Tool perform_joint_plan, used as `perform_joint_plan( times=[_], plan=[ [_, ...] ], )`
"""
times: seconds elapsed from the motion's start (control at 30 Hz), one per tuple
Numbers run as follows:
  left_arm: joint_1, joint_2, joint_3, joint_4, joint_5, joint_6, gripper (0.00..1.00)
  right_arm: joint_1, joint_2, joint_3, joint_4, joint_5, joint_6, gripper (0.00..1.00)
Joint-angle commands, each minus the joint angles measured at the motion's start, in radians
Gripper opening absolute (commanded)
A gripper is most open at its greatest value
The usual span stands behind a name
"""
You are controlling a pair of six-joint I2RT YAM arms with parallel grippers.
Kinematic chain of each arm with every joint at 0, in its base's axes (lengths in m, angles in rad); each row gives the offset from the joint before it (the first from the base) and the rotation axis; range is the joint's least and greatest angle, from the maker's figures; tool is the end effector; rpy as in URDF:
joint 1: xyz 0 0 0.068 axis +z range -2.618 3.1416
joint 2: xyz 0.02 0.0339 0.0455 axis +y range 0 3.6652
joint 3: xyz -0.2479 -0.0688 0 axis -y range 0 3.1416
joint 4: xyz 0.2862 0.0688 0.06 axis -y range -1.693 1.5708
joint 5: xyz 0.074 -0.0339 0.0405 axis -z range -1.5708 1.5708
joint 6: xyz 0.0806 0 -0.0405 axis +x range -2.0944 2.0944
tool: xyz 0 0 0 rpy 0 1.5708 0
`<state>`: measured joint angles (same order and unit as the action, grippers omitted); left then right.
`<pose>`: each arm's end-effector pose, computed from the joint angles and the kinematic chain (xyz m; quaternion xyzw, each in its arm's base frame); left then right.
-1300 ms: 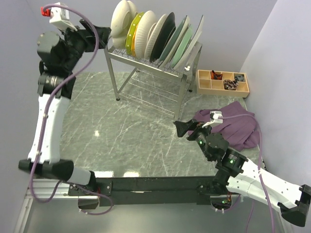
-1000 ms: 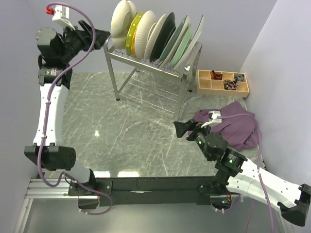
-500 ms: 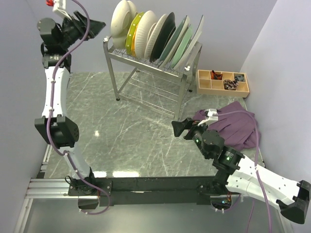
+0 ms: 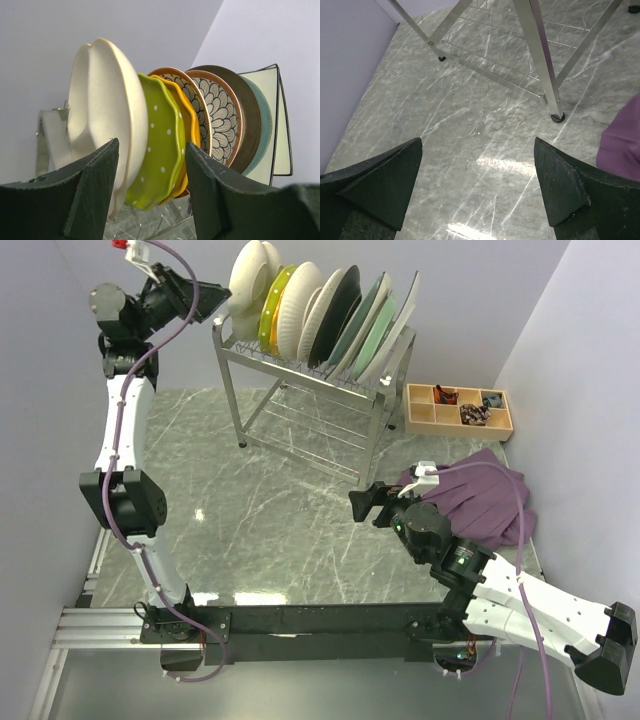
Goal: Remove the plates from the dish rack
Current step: Unload the plate from the dish rack.
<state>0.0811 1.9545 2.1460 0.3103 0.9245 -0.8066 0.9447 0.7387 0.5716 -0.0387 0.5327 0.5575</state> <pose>0.4934 -0.0245 0.5157 0.1508 0.5766 -0.4857 0.6395 0.1910 0.1942 0.2627 0.0189 0.7666 0.2660 0.5842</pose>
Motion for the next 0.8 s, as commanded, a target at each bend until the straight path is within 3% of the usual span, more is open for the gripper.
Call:
perform_joint_plan(
  times=[0.0, 0.13, 0.33, 0.77],
  plan=[
    [-0.046, 0.018, 0.066, -0.027, -0.002, 0.089, 0.61, 0.006, -0.004, 0.045, 0.017, 0.004, -0.016, 0.98],
    [-0.053, 0.052, 0.092, -0.036, -0.048, 0.104, 0.63, 0.006, -0.001, 0.047, 0.019, 0.007, -0.019, 0.97],
    [-0.057, 0.129, 0.181, -0.028, -0.018, 0.092, 0.59, 0.006, -0.001, 0.050, 0.016, -0.005, -0.021, 0.97],
    [-0.064, 0.199, 0.193, 0.190, 0.093, -0.054, 0.48, 0.006, 0.025, 0.062, 0.013, -0.016, -0.027, 0.97]
  ],
)
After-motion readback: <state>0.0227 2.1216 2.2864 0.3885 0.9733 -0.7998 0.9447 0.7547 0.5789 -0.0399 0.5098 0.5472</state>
